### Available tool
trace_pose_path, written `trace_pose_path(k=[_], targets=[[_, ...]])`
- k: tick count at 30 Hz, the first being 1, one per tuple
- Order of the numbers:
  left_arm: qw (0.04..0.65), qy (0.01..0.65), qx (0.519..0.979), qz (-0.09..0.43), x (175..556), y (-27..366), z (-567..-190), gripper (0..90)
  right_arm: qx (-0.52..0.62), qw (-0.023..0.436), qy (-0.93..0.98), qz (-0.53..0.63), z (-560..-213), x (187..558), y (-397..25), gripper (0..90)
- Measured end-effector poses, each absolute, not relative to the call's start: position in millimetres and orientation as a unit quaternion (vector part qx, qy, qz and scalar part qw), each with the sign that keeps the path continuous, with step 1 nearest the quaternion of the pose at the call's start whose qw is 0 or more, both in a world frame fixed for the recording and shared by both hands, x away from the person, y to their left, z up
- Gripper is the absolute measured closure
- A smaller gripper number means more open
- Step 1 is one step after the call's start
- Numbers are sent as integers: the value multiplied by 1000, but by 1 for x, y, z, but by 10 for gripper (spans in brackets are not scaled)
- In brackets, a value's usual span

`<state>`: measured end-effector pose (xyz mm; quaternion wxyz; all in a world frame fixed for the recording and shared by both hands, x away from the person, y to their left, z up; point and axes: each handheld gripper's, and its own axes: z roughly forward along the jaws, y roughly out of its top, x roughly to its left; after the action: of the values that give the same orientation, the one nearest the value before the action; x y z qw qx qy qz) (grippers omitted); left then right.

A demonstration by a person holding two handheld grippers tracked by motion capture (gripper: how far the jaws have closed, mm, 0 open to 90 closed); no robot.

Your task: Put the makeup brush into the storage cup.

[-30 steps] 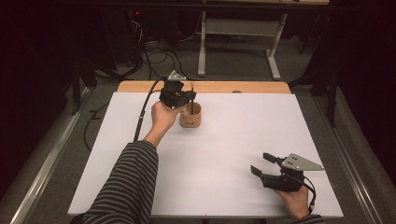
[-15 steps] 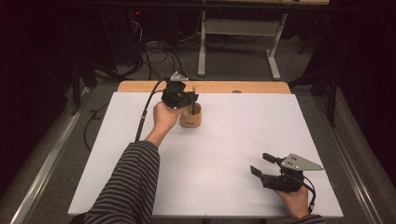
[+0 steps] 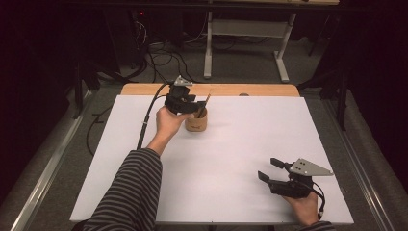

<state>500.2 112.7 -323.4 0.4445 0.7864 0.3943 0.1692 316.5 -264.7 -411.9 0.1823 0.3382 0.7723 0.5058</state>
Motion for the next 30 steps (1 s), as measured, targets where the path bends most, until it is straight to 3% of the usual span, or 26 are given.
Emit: trace_pose_path(k=[30], targets=[[475, 374, 772, 196, 455, 152, -305, 455, 339, 184, 773, 505, -412, 316, -264, 298]])
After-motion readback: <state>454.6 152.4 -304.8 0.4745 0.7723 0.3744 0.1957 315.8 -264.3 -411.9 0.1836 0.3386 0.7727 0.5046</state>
